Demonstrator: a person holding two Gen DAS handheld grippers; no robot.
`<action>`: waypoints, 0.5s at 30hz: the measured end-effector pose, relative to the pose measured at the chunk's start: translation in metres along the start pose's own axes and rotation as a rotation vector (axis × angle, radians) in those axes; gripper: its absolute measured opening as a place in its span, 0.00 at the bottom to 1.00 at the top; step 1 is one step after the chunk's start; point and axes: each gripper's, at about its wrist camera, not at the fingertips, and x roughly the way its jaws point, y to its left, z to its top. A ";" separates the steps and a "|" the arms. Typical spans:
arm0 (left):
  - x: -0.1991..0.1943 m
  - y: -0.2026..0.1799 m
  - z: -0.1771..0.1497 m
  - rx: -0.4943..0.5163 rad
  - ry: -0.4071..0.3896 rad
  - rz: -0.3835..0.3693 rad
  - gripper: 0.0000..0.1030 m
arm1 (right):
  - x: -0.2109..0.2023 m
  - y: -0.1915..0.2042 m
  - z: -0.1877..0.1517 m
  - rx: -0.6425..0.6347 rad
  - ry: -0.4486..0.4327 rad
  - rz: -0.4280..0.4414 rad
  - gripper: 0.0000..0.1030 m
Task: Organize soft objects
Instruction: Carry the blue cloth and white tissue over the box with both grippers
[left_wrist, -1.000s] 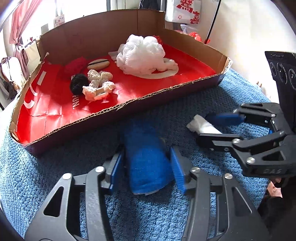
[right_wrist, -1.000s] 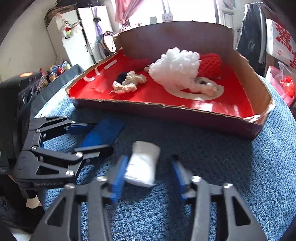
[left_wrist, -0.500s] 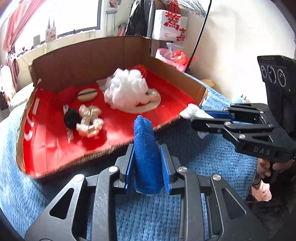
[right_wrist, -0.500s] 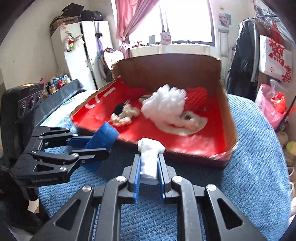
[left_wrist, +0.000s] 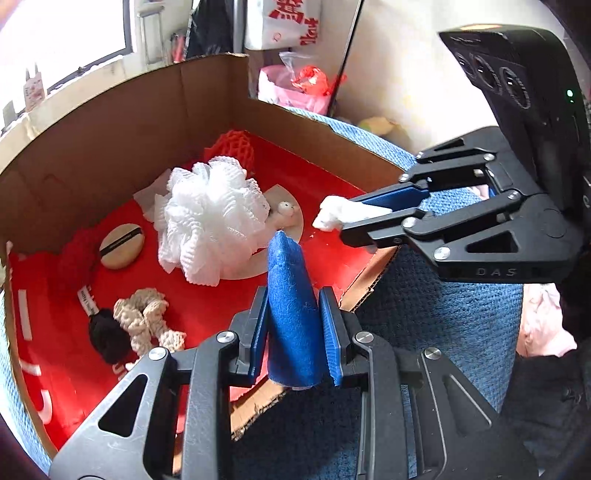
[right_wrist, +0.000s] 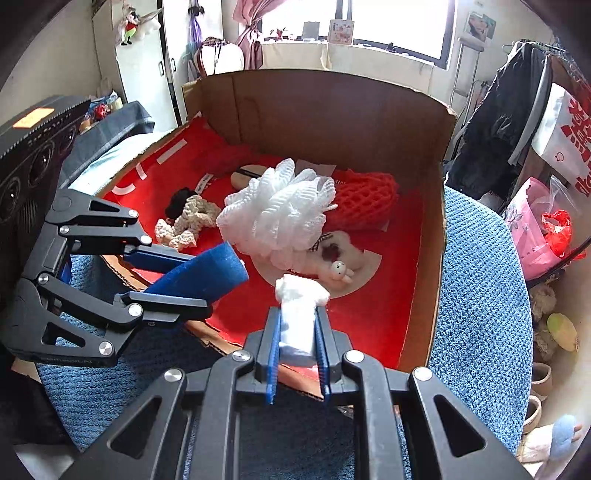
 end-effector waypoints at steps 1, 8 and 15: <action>0.002 0.001 0.002 0.008 0.012 -0.013 0.25 | 0.004 -0.001 0.002 -0.008 0.015 -0.006 0.18; 0.005 0.009 0.016 0.074 0.056 -0.017 0.25 | 0.018 -0.006 0.012 -0.027 0.061 -0.011 0.18; 0.020 0.008 0.019 0.169 0.134 -0.005 0.25 | 0.031 -0.006 0.013 -0.046 0.113 -0.012 0.18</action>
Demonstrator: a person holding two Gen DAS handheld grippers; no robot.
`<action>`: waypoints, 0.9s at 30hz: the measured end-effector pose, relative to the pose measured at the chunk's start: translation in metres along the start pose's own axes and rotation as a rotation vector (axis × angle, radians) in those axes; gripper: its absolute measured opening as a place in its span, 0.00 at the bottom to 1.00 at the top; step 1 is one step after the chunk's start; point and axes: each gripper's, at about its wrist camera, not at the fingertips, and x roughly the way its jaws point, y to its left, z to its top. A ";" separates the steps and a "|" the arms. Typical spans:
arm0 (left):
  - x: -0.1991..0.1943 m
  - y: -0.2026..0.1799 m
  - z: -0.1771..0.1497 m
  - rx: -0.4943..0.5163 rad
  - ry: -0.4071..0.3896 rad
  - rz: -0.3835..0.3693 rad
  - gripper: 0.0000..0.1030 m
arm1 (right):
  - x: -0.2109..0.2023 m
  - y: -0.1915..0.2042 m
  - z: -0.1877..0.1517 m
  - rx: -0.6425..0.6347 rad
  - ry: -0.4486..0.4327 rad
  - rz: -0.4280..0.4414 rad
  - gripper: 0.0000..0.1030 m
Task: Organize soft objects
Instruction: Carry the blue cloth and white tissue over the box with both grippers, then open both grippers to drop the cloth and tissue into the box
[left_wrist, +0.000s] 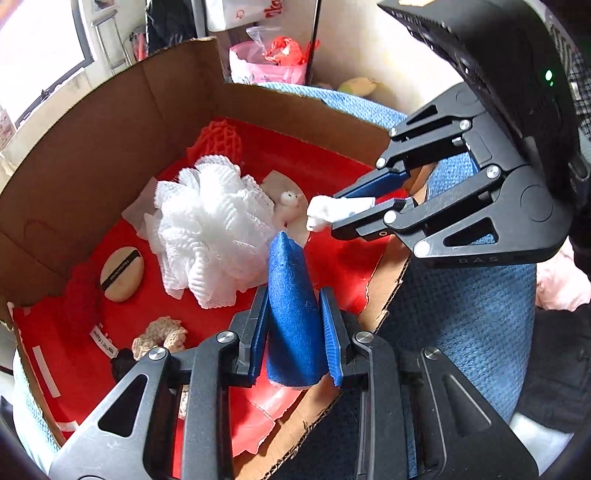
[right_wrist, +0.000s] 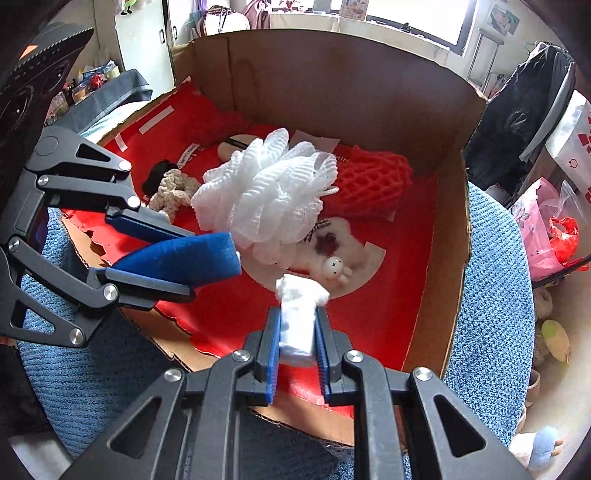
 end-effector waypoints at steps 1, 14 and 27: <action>0.003 -0.001 0.000 0.005 0.010 -0.002 0.25 | 0.001 0.000 0.000 -0.003 0.007 0.000 0.18; 0.033 0.000 0.004 0.004 0.060 0.005 0.25 | 0.014 0.003 0.001 -0.029 0.065 -0.015 0.19; 0.044 0.005 0.007 -0.018 0.040 0.019 0.25 | 0.018 0.004 0.002 -0.029 0.069 -0.006 0.21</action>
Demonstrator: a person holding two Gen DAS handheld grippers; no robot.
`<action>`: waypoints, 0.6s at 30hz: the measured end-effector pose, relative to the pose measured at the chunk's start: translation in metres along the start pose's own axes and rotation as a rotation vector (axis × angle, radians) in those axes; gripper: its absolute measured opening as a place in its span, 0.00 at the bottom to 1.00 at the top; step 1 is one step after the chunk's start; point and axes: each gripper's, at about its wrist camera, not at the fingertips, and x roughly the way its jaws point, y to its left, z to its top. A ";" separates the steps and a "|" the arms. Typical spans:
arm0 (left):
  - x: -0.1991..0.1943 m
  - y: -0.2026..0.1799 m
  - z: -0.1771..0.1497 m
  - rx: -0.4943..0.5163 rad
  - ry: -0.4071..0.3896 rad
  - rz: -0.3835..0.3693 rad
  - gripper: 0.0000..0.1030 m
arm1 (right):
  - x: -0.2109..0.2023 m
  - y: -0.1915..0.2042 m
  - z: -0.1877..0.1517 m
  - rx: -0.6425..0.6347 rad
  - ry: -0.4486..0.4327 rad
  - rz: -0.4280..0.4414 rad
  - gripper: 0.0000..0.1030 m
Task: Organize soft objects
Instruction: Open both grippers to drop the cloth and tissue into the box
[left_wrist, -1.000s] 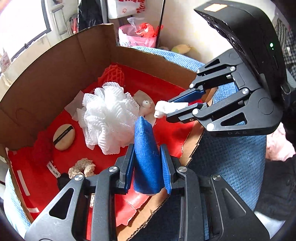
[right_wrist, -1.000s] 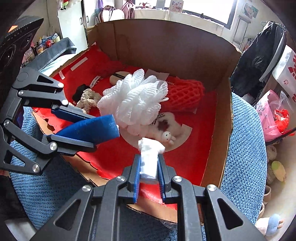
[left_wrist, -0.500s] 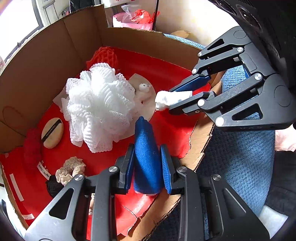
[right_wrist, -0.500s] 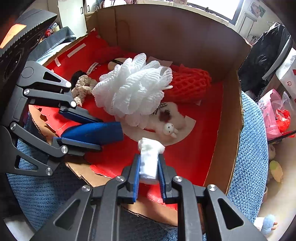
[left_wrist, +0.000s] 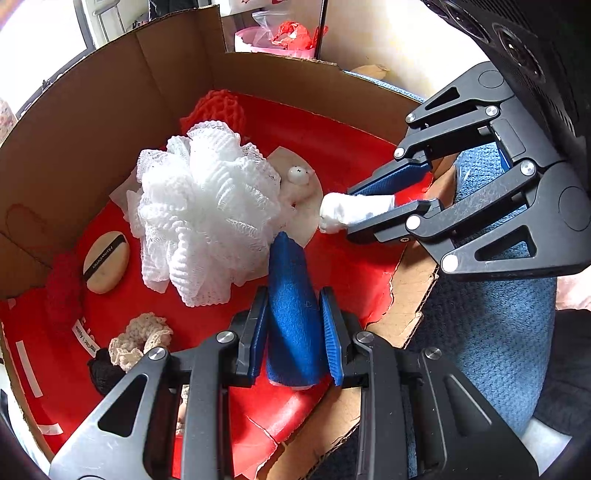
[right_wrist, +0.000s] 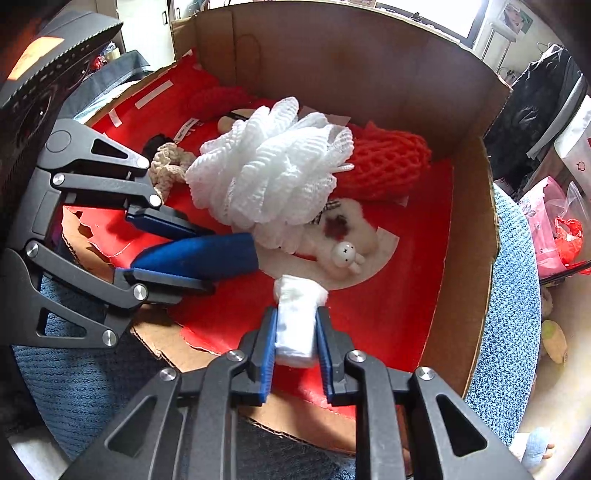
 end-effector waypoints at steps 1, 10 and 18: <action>0.000 0.001 -0.001 0.001 -0.003 0.002 0.26 | 0.000 0.000 0.000 0.000 0.000 0.000 0.21; -0.004 -0.001 -0.006 -0.003 -0.013 0.018 0.38 | 0.001 0.003 -0.001 -0.009 0.003 -0.001 0.25; -0.012 0.001 -0.008 -0.015 -0.049 0.026 0.56 | -0.001 0.003 -0.001 -0.006 0.002 0.010 0.26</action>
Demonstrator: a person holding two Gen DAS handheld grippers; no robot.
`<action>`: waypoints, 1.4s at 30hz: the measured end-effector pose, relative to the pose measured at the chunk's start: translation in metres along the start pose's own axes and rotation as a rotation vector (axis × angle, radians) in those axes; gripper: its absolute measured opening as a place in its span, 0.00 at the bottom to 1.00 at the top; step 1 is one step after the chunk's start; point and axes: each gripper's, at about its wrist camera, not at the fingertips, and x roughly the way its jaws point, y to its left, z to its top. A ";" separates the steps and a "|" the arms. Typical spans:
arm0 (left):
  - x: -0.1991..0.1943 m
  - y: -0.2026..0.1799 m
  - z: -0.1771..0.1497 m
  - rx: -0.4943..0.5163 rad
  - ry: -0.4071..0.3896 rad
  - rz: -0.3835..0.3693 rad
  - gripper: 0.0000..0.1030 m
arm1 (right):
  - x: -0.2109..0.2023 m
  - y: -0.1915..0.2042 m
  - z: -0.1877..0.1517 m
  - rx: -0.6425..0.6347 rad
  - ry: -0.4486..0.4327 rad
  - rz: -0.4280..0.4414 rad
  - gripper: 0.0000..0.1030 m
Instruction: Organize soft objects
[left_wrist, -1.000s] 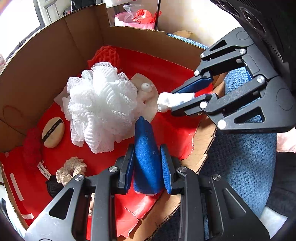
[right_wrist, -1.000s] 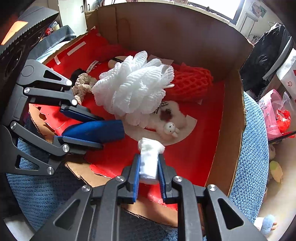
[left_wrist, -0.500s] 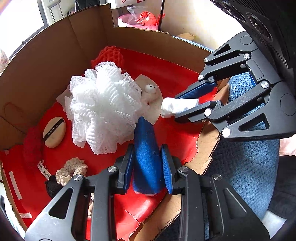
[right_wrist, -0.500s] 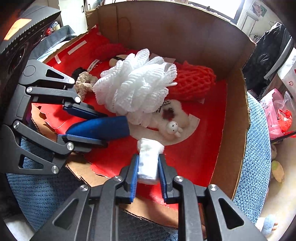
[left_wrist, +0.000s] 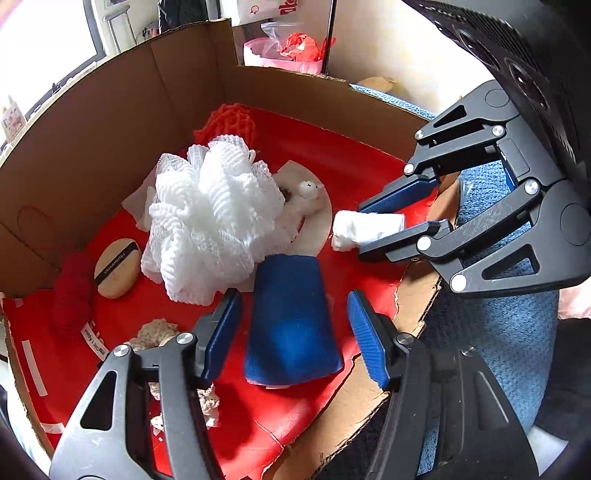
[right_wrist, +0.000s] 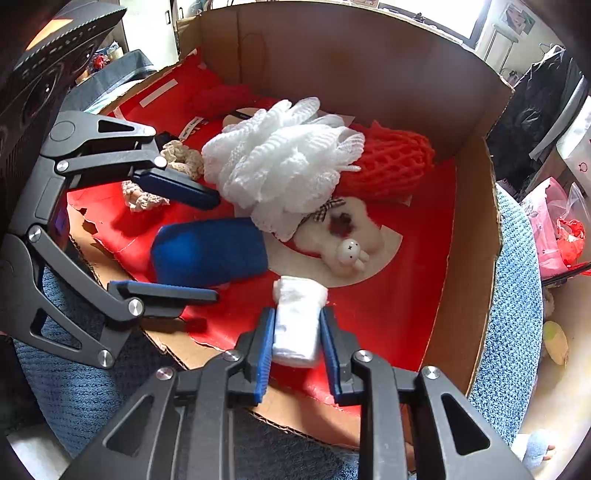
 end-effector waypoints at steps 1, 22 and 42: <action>-0.001 -0.001 0.000 0.005 -0.002 0.004 0.56 | -0.001 0.000 0.000 0.000 -0.001 0.001 0.27; -0.090 -0.006 -0.037 -0.198 -0.246 0.045 0.81 | -0.072 0.002 -0.011 0.092 -0.185 -0.005 0.62; -0.135 -0.001 -0.072 -0.510 -0.498 0.494 1.00 | -0.104 0.024 -0.025 0.236 -0.530 -0.223 1.00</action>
